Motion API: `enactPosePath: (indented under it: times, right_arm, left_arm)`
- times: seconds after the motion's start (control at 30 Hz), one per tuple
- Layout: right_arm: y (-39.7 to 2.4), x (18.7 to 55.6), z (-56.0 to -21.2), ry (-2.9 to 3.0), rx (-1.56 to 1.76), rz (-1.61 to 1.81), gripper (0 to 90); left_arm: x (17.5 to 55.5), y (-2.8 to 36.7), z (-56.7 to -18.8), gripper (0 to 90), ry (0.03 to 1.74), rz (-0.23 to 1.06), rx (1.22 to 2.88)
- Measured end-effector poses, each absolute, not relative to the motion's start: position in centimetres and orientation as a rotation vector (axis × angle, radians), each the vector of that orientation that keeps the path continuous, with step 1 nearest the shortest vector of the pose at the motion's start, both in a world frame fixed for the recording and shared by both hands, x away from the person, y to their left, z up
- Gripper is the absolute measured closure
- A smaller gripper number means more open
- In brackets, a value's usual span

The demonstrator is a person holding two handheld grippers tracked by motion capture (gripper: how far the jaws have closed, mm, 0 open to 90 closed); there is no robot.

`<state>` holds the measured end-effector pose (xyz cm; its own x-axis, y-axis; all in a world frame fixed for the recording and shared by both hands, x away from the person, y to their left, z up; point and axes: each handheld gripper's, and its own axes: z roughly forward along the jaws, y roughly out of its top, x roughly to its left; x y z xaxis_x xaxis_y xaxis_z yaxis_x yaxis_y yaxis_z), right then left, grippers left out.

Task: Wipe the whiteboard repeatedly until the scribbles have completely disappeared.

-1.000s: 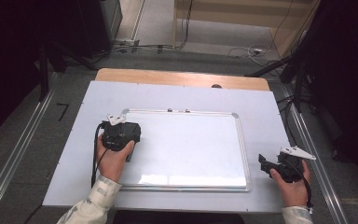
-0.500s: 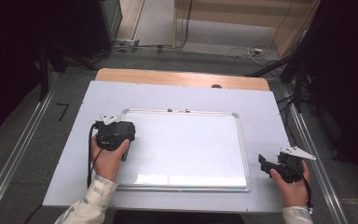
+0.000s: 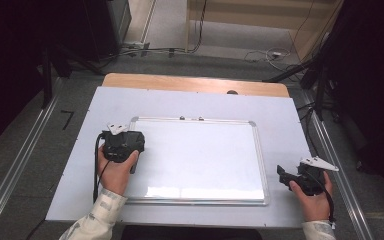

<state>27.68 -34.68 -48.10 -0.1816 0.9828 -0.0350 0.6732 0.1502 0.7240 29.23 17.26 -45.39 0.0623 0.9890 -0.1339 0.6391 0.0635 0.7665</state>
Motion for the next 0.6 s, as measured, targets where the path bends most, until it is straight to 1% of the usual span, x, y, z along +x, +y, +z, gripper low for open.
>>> enactPosePath:
  times: [0.6]
  right_arm:
    - [-34.71, 27.7, -48.04, 1.917, 1.572, 0.789, 16.8]
  left_arm:
    - [28.29, 16.89, -45.41, 40.5, 1.676, 0.65, 1.659]
